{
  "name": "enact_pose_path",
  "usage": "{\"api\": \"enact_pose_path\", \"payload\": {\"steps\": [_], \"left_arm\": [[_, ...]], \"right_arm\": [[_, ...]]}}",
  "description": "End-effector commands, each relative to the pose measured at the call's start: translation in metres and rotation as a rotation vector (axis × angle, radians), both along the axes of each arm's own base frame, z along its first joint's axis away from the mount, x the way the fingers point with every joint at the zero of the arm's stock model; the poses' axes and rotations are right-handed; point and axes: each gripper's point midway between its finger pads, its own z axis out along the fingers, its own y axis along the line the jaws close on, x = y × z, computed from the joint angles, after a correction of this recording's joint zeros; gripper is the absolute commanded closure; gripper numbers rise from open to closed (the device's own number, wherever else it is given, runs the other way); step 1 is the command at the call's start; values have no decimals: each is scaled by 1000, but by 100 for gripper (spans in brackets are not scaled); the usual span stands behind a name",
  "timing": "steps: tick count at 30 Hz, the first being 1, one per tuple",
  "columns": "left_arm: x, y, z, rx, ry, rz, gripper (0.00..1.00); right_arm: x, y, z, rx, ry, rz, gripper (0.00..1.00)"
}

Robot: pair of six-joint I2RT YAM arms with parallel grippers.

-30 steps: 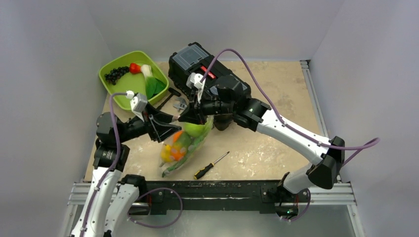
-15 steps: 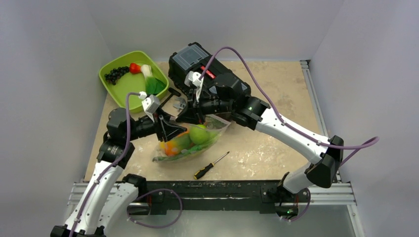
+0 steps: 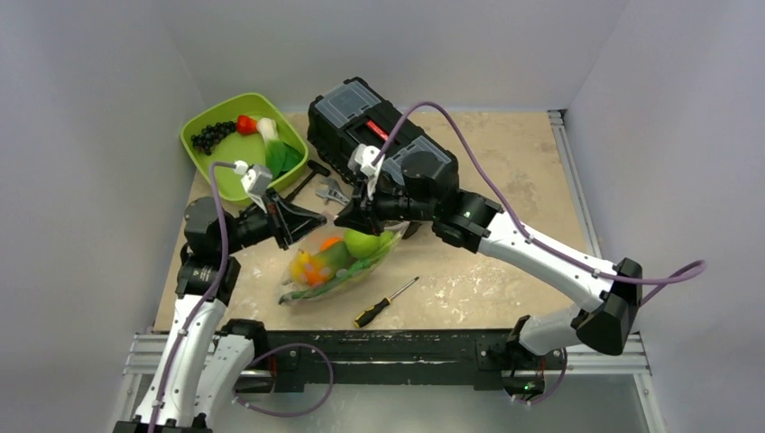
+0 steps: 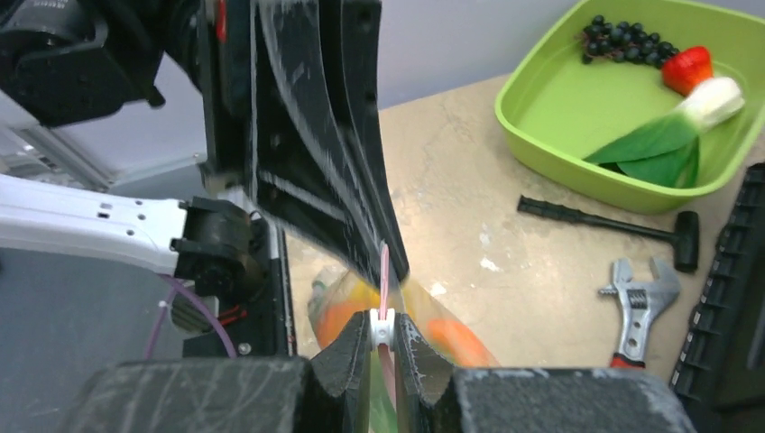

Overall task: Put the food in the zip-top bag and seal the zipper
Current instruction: Zip the zipper food storage bag at the center of the board.

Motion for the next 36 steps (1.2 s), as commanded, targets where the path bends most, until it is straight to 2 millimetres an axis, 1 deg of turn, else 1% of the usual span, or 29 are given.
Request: {"api": "enact_pose_path", "payload": {"steps": [1, 4, 5, 9, 10, 11, 12, 13, 14, 16, 18, 20, 23, 26, 27, 30, 32, 34, 35, 36], "left_arm": [[6, 13, 25, -76, -62, 2, 100], [5, 11, 29, -98, -69, -18, 100], [3, 10, 32, -105, -83, -30, 100], [-18, 4, 43, -98, -153, -117, 100], [-25, 2, 46, -92, -165, -145, 87], [-31, -1, 48, -88, -176, -171, 71], [-37, -5, 49, -84, -185, -193, 58], [-43, -9, 50, -77, -201, -215, 48], [-49, -14, 48, -70, -195, -228, 39], [-55, -22, 45, -39, -218, -246, 33], [-56, -25, 43, -24, -225, -268, 32], [-52, -28, 39, -18, -198, -287, 33], [-46, -29, 28, 6, -148, -296, 41], [-43, -31, 26, 0, -126, -305, 49], [-42, -31, 26, -4, -117, -303, 50], [-35, -29, 25, -4, -122, -248, 39], [-35, -27, 26, -3, -140, -227, 36], [-34, -25, 26, 6, -139, -207, 34], [-35, -25, 25, 7, -140, -209, 35], [-37, -27, 25, 4, -138, -230, 38]], "right_arm": [[-9, -32, 2, 12, -51, -20, 100], [-8, -41, -13, -19, -28, -33, 100], [-10, -42, -14, -22, -21, -22, 100], [-18, -35, -1, 24, -9, 33, 100], [-19, -33, 3, 33, -10, 47, 100], [-19, -30, 6, 36, -8, 60, 100], [-19, -27, 8, 37, -8, 72, 100], [-20, -24, 9, 35, -8, 87, 100], [-20, -23, 10, 31, -8, 100, 100], [-24, -20, 14, 37, -6, 130, 100], [-28, -18, 17, 46, -6, 156, 100], [-31, -18, 20, 55, -5, 176, 100], [-37, -18, 24, 64, -3, 207, 100], [-39, -19, 24, 63, -4, 217, 100], [-39, -19, 24, 62, -5, 219, 100], [-40, -21, 23, 60, -3, 218, 100], [-41, -20, 23, 61, -4, 221, 100], [-41, -20, 22, 60, -3, 222, 100], [-41, -20, 22, 59, -1, 223, 100], [-41, -20, 22, 59, 0, 226, 100]]}}
